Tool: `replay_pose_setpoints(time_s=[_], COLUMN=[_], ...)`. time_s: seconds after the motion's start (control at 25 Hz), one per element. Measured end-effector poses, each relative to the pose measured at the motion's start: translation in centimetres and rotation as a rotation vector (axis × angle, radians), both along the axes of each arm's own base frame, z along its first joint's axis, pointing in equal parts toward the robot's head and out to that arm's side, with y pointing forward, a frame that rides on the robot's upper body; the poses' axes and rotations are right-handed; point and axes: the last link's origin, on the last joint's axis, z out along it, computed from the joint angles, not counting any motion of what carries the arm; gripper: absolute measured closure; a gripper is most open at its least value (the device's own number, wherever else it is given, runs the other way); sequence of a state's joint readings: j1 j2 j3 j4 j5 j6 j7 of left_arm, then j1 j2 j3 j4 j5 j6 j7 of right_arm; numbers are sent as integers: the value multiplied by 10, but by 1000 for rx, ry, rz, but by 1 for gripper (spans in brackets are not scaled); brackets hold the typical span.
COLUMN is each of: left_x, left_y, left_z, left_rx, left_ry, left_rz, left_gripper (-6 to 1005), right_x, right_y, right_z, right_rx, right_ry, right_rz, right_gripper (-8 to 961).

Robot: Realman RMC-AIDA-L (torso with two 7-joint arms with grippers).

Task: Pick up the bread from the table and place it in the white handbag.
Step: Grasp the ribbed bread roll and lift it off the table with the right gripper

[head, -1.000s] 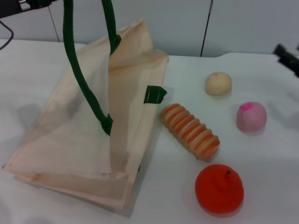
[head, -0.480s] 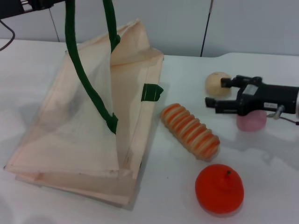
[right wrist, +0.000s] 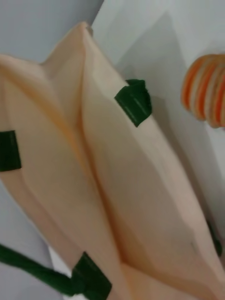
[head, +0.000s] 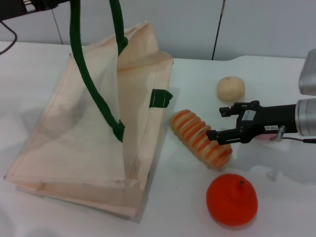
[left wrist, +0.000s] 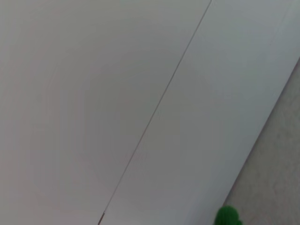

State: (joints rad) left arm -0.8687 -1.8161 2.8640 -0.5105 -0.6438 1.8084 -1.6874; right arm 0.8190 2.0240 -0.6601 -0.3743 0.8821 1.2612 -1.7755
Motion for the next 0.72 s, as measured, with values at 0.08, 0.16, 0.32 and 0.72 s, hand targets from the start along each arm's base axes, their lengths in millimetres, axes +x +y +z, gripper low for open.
replay_pose_setpoints(time_s=[0.08,0.16,0.32,0.72], left_x=[1,1,3,7], left_y=[0,1,1,4], left_z=[0,0,-1,-3], left_rx=[0,1,0,0], left_ry=[0,-2,-7,-8], left_rz=[-1,-2,-6,-16], left_gripper=[904,904,904,904], right_x=[1,2,3,5], right_y=[1,1,-2,-5], right_z=[-3,-8,-15,-32], right_rx=[7,4,-22,-65], right_ry=[-9,-20,-51,-149], right_rz=[-18,-27,-16,14], right_gripper=[102,103,105,111])
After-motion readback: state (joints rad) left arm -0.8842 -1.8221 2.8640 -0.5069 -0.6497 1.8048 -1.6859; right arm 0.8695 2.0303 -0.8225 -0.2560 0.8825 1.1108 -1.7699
